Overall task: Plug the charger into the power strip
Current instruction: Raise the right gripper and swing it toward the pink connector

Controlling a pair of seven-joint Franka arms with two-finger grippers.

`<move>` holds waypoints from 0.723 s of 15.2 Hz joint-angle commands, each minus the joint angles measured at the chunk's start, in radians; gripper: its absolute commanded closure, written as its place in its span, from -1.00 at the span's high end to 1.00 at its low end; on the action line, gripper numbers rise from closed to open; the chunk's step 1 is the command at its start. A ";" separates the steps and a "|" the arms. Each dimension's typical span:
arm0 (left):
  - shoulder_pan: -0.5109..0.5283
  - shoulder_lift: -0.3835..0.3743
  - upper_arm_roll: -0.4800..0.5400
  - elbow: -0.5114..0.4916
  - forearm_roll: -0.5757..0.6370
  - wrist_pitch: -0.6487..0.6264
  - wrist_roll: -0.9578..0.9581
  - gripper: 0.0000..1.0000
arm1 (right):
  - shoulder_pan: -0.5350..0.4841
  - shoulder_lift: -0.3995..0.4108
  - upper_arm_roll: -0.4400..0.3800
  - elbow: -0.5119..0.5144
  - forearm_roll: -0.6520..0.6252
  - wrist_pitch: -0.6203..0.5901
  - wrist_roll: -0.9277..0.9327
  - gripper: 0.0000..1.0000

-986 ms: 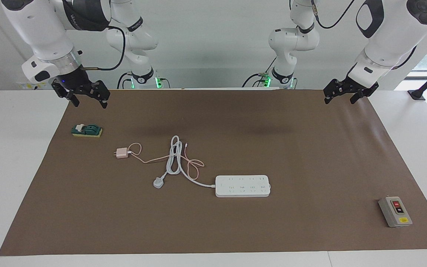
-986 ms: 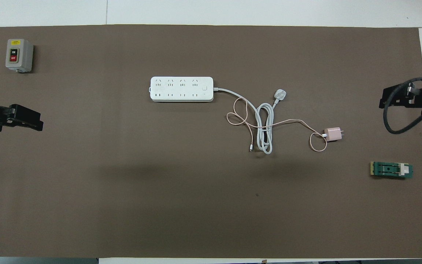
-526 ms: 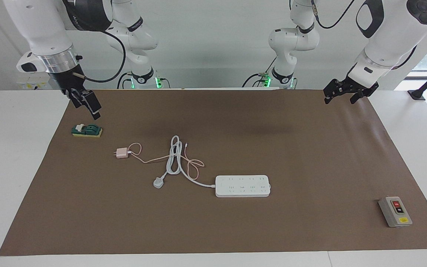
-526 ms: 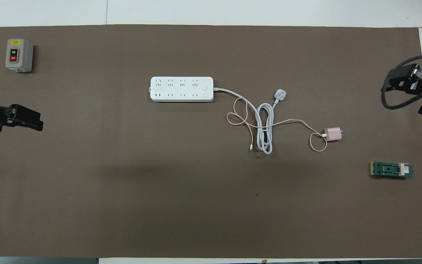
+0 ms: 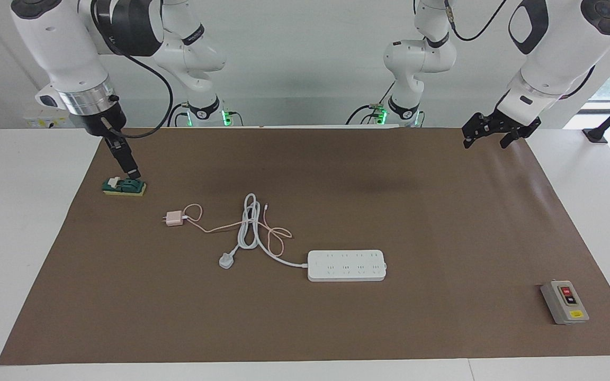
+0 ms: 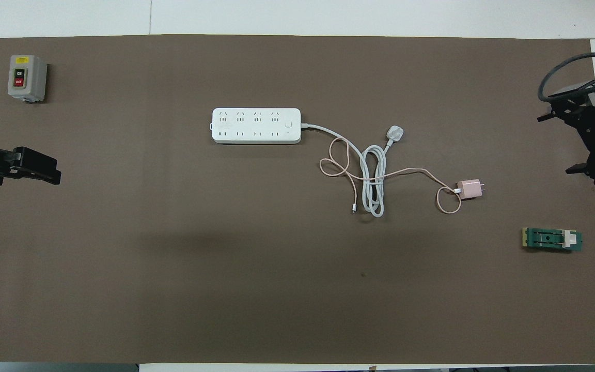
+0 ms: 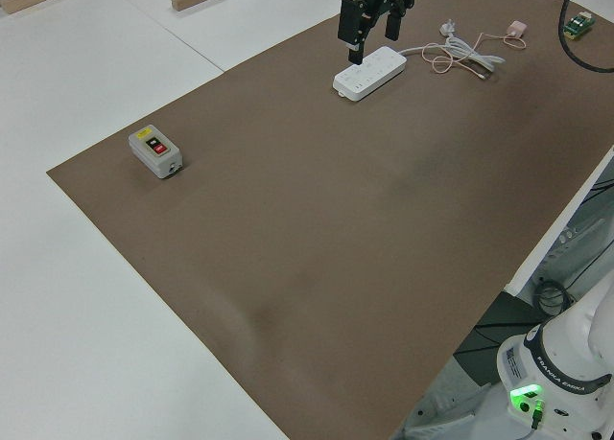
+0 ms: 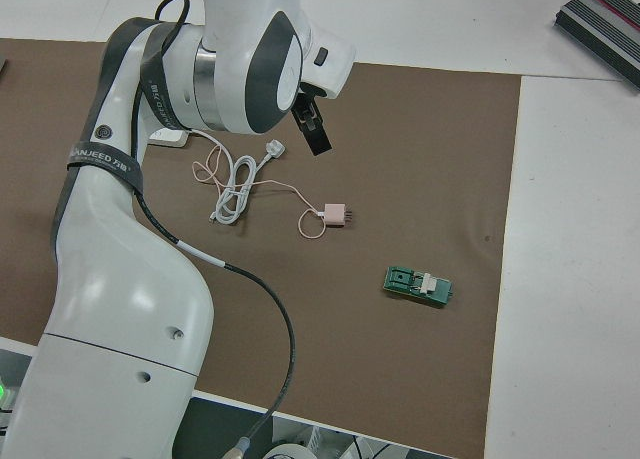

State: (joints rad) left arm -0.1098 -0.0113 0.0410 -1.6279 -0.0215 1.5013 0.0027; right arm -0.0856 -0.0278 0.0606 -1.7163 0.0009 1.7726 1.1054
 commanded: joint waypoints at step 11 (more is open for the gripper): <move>0.001 -0.018 0.002 -0.013 -0.002 0.004 0.002 1.00 | -0.054 0.178 -0.004 0.075 0.157 -0.071 0.079 1.00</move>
State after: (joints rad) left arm -0.1098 -0.0113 0.0410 -1.6279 -0.0215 1.5013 0.0027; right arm -0.1152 0.0781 0.0530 -1.7173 0.1047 1.7496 1.1694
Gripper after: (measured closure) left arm 0.000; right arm 0.000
